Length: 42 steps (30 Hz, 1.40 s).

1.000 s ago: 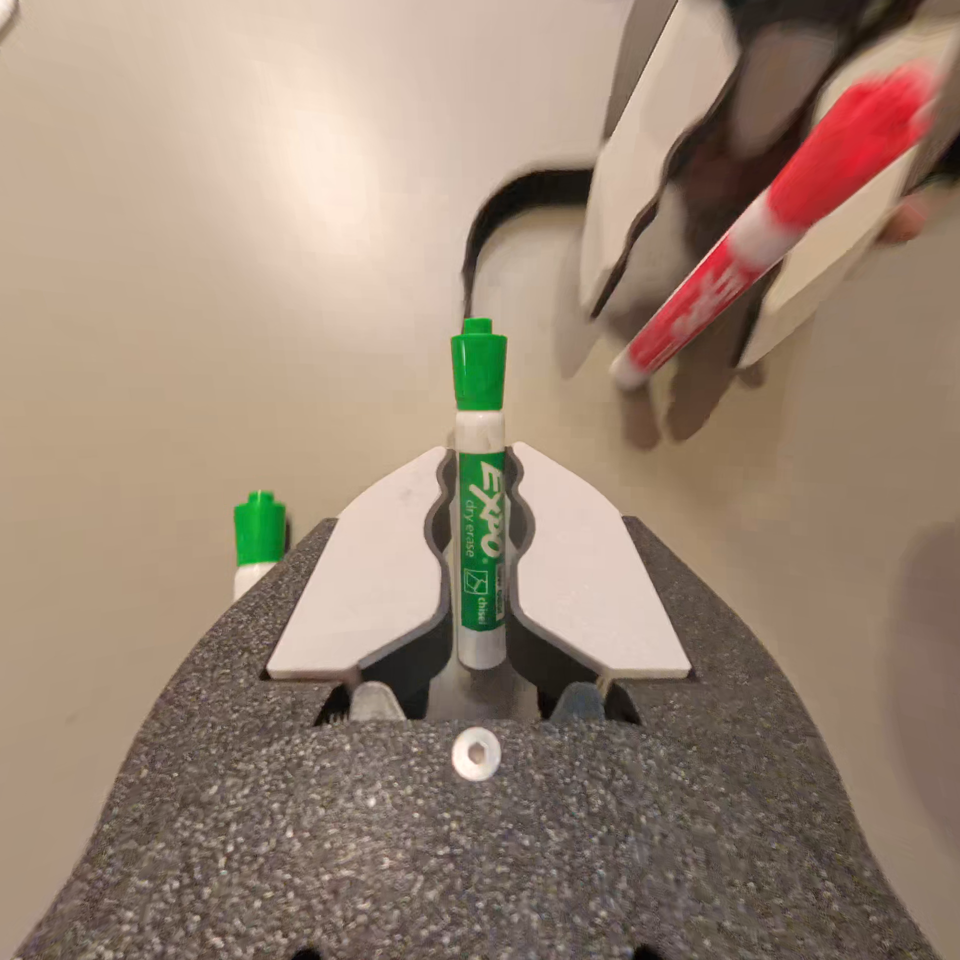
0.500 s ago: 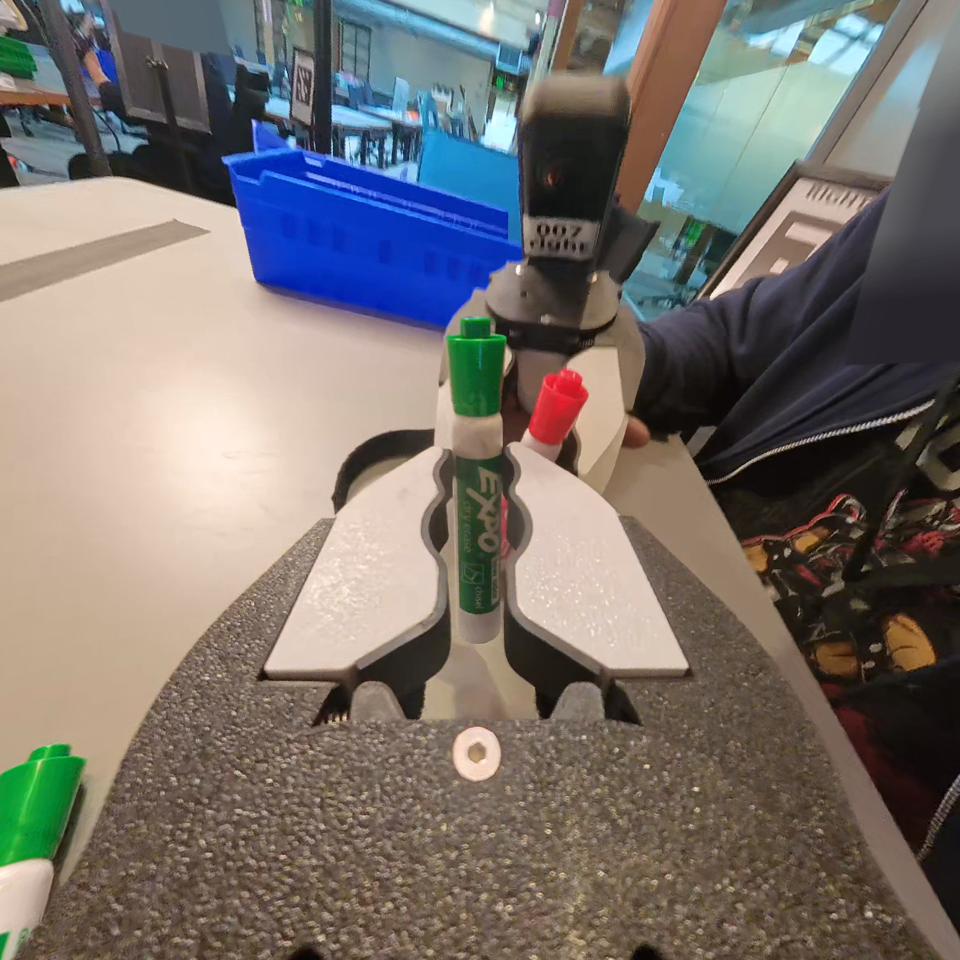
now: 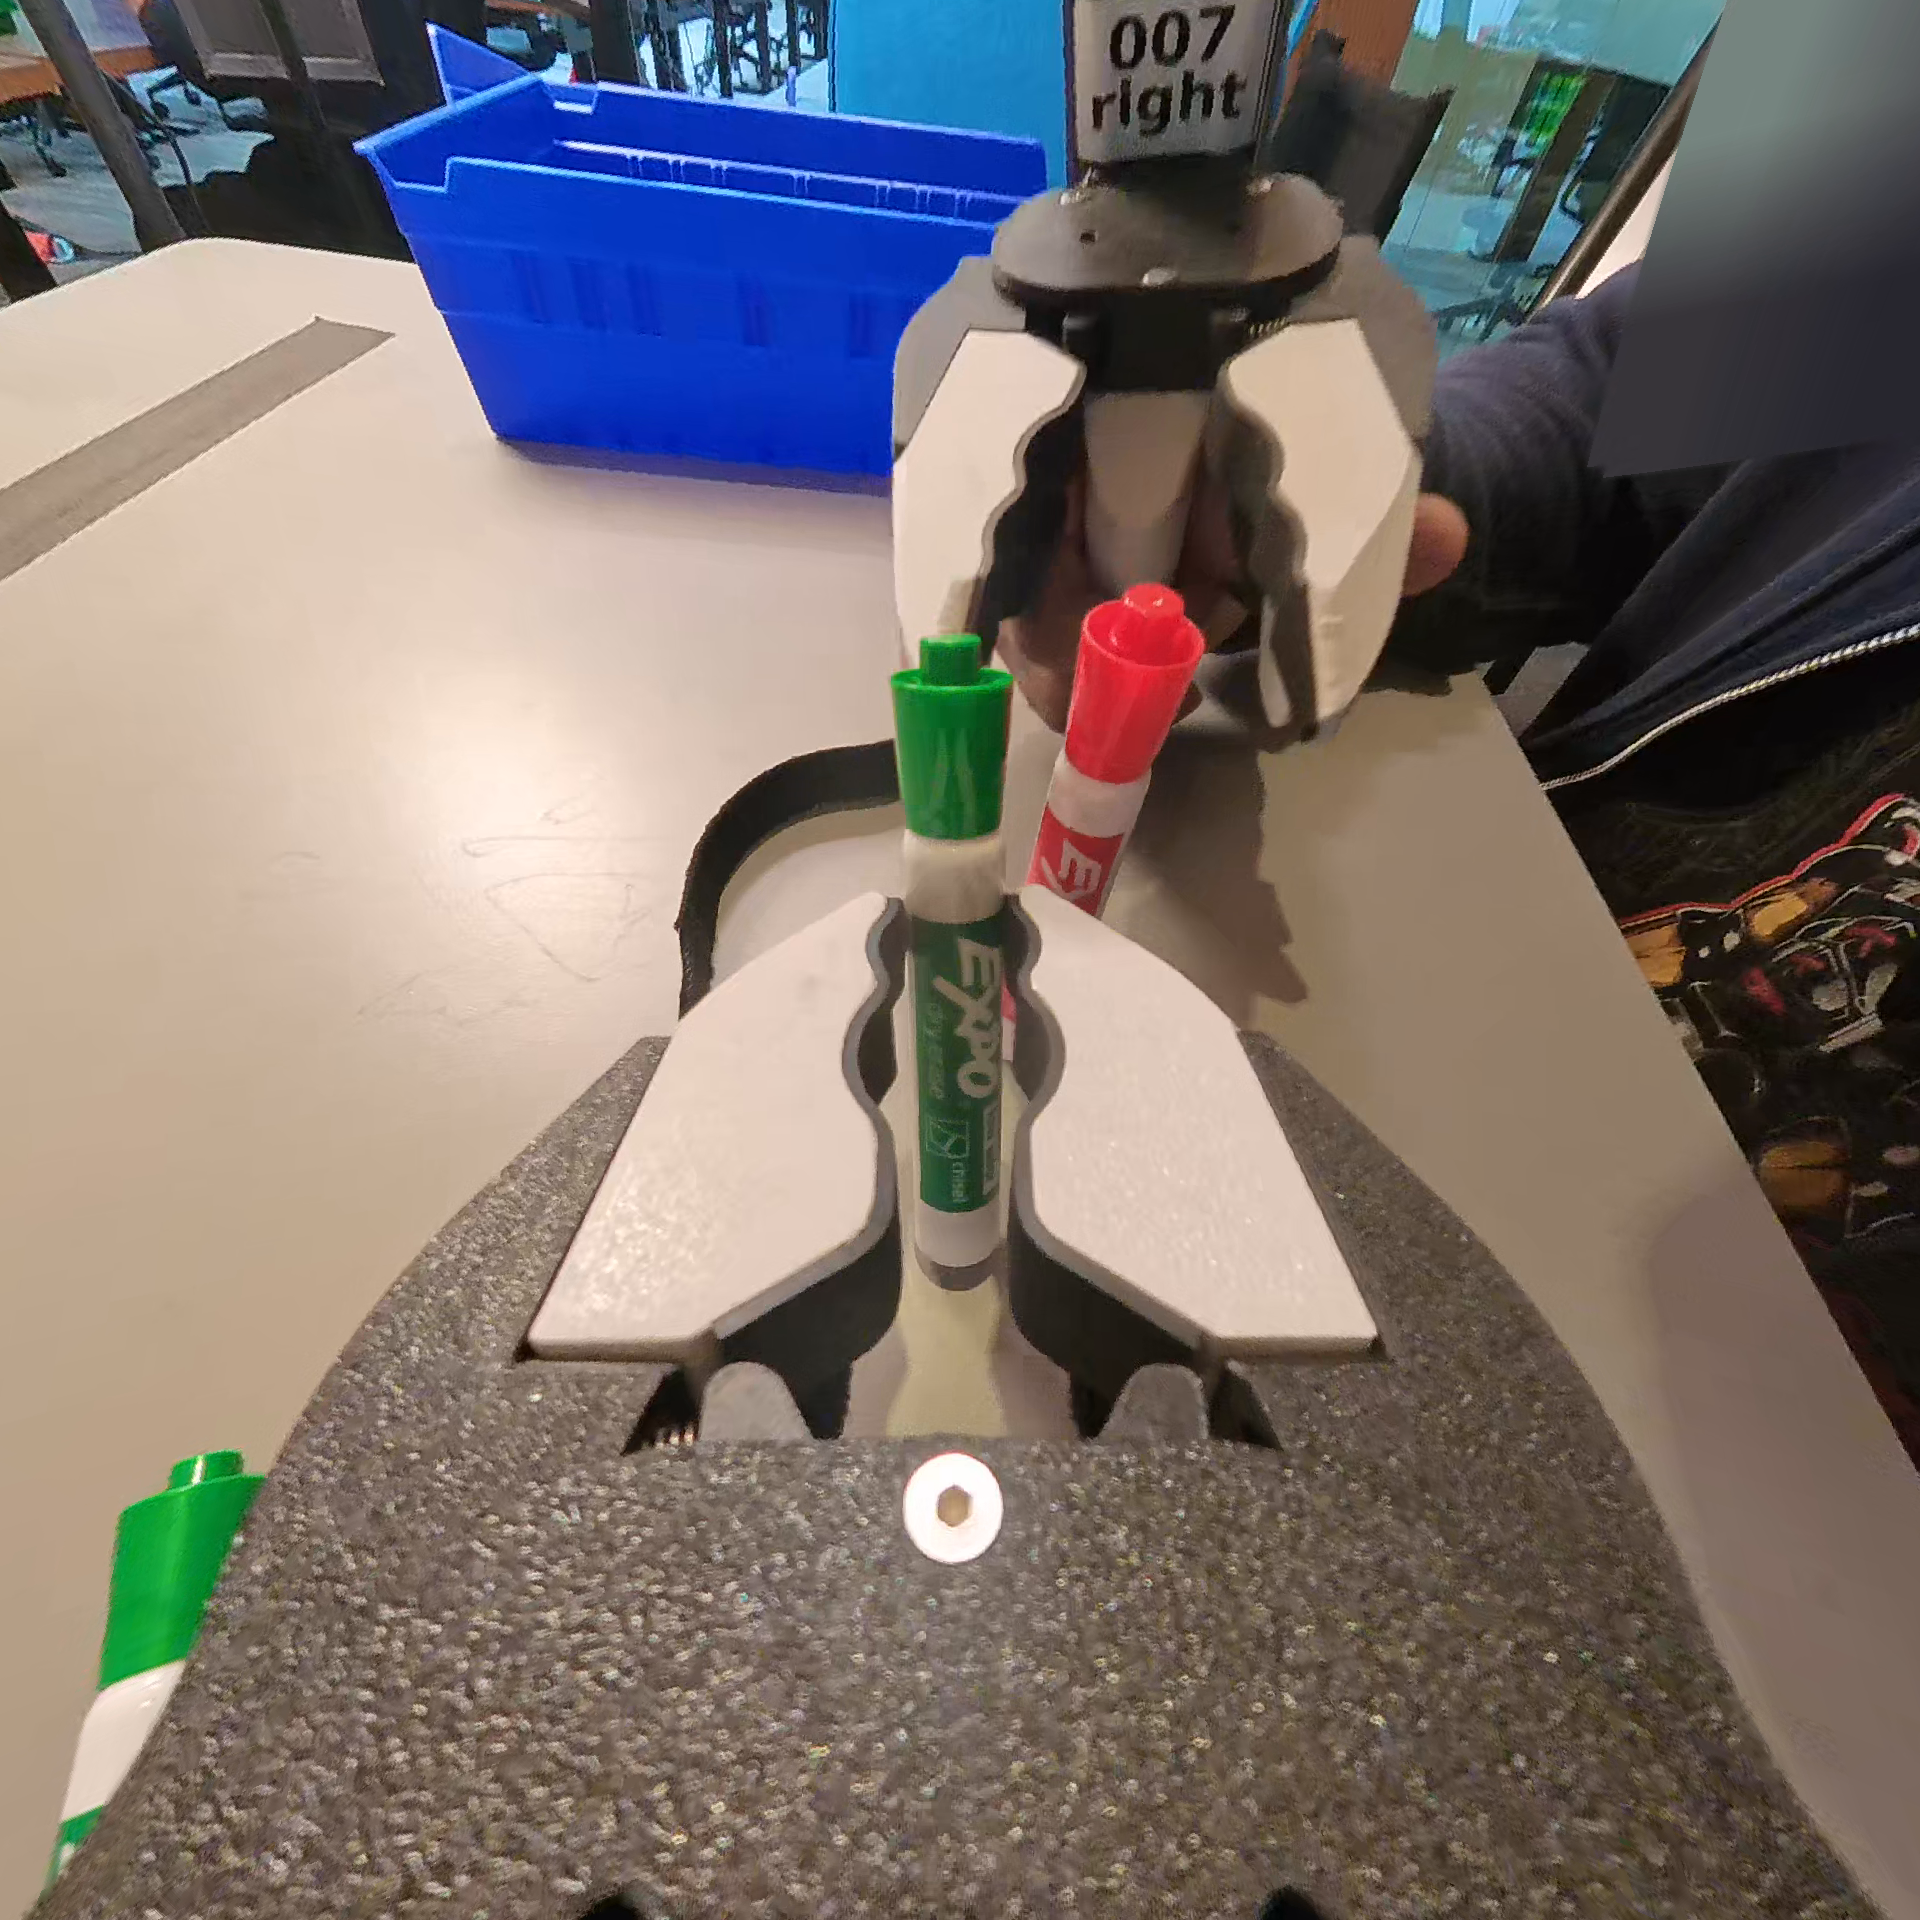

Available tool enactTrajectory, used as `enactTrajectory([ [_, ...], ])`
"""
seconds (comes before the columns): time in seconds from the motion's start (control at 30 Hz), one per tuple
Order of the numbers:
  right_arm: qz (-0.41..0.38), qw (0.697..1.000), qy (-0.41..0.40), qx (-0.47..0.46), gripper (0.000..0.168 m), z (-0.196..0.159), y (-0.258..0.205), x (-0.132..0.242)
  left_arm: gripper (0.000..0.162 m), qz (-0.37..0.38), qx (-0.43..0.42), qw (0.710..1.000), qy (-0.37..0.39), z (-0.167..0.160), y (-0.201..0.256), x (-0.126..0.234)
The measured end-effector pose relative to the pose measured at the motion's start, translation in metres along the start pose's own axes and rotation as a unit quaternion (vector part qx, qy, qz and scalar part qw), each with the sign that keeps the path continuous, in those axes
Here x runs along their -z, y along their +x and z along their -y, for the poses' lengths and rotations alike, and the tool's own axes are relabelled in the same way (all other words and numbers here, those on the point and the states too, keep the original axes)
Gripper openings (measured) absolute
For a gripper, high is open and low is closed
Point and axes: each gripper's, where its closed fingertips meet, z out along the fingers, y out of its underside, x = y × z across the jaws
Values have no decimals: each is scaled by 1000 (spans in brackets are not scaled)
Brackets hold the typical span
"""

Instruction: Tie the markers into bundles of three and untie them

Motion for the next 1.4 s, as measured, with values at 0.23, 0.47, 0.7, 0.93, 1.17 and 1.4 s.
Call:
enactTrajectory([
  [0.23,7,1000,2,3,71,-3,-5,-6,18,0,-4,1000,-7,-2,0,-1],
  [0.47,15,1000,6,-5,78,-4,-6,-10,18,3,-10,1000,-17,-3,1,-2],
  [0.7,26,1000,8,-2,78,-5,-12,-15,21,19,-39,997,-56,-13,-1,-3],
  [0.93,20,999,27,-7,76,2,-7,-8,19,-7,17,999,27,11,0,6],
  [1.17,34,999,38,-7,78,3,-12,-10,19,-3,24,1000,17,6,-3,4],
  [1.4,45,998,41,-3,79,4,-16,-13,19,-2,9,1000,-13,-1,2,-4],
])
